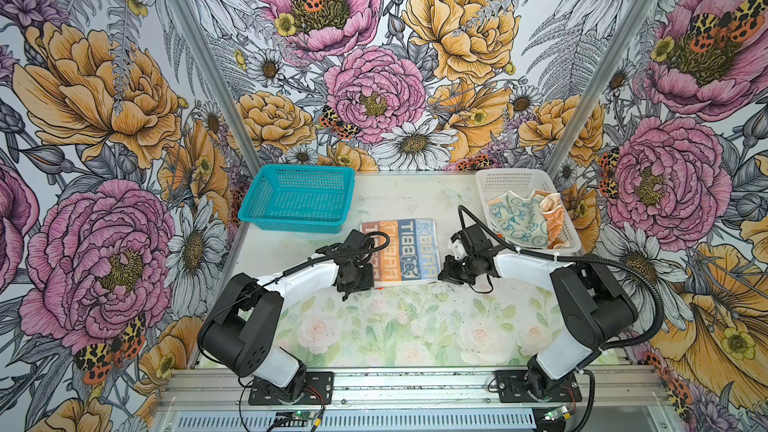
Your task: Fold and stack the towels
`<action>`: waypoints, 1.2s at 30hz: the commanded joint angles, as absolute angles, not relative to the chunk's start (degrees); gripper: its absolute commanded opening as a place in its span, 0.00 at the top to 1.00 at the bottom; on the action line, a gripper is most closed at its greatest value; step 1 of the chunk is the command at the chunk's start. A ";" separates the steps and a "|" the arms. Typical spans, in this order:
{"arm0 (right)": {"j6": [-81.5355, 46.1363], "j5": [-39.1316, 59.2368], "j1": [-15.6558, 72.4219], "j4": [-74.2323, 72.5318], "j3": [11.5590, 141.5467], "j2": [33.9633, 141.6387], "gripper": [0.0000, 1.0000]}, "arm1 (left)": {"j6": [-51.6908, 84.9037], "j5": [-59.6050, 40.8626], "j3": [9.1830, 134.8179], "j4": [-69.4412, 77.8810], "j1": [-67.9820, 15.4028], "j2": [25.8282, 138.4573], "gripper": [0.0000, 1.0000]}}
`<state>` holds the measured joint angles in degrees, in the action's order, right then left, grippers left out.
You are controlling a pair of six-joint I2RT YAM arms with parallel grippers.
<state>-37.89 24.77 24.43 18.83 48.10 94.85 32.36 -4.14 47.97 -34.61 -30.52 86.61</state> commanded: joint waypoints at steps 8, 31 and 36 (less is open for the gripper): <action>-37.62 23.38 24.97 19.04 49.18 89.05 0.47 | 33.22 -5.66 51.05 -34.31 -29.63 81.01 0.01; -43.90 29.71 27.30 2.83 48.15 100.74 0.01 | 38.22 -8.08 47.97 -22.40 -29.51 91.14 0.01; -43.32 29.34 27.16 2.90 45.18 99.69 0.01 | 39.19 -7.49 44.89 -20.50 -31.15 91.81 0.01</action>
<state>-43.68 30.48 27.07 0.62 48.16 98.63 37.65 -8.16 47.48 -22.00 -30.28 90.48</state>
